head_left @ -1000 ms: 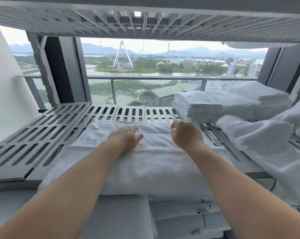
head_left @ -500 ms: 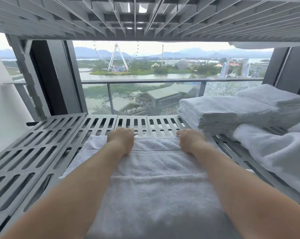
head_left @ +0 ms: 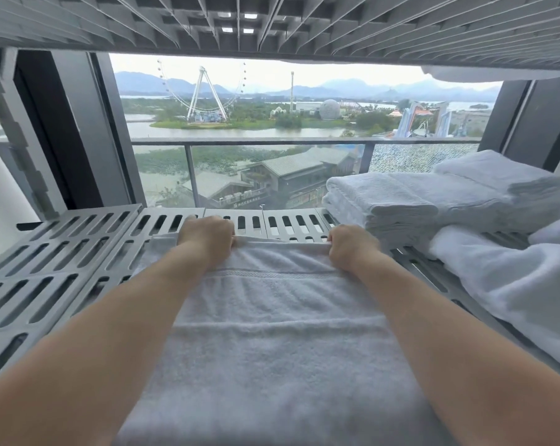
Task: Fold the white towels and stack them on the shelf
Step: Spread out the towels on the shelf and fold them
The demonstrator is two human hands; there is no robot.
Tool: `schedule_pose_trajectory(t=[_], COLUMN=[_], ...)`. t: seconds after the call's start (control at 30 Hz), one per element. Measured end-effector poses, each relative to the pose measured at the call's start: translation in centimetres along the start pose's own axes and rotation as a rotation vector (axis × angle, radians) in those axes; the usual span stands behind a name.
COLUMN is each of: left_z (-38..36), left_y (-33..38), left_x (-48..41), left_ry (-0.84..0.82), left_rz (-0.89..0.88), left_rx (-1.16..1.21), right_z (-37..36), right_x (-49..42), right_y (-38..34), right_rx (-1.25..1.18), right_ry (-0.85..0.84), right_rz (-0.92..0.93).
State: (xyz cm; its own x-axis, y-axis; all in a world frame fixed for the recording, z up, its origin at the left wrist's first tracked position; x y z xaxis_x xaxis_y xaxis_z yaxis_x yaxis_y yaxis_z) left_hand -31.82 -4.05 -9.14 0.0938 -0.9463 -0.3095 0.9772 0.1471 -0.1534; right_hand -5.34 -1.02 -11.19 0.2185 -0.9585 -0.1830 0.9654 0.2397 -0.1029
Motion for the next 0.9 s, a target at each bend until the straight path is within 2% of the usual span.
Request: schedule_pose_trajectory(t=[0.17,0.2,0.37,0.57,0.83,0.9], left_z=[0.8,0.8,1.2,3.1,8.8,9.6], left_y=[-0.6,-0.6,-0.8,-1.4,-1.4,-1.3], left_x=[-0.7,-0.5,0.9,3.8,11.3,13.3], left_ry=[0.165,0.175,0.220,0.235,0.557,0.590], left_rz=[0.055,0.054,0.026,-0.001,0.024,0.033], left_rx=[0.062,0.061,0.102,0.180,0.264,0.275], right_z=[2.8,3.0,2.7,4.4,7.8,8.1], right_x=[0.4,0.6,1.7,5.3,11.5,13.5], right_y=[-0.4,-0.4,-0.5,-0.8,-1.3,-1.5], right_rx=[-0.002,-0.004,-0.036,-0.036,-0.034,-0.028], right_ry=[0.359,0.385,0.304,0.415,0.608,0.640], right_rz=[-0.034,-0.037,-0.031,-0.020,0.039,0.060])
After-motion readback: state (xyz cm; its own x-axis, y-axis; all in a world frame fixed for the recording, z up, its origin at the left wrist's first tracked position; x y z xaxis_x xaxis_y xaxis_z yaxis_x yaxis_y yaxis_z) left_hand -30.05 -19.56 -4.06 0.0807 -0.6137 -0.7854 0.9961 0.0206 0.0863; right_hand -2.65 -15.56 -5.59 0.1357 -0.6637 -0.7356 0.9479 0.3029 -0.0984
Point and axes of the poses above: each hand's wrist, its own x-axis away from the middle knuckle, its own z-axis out of the back of the hand, y = z × x, the point moved 6 cm from there along -x, towards the middle knuckle, and after that the axes turned 8 degrees about z, right-handed, at the moved point
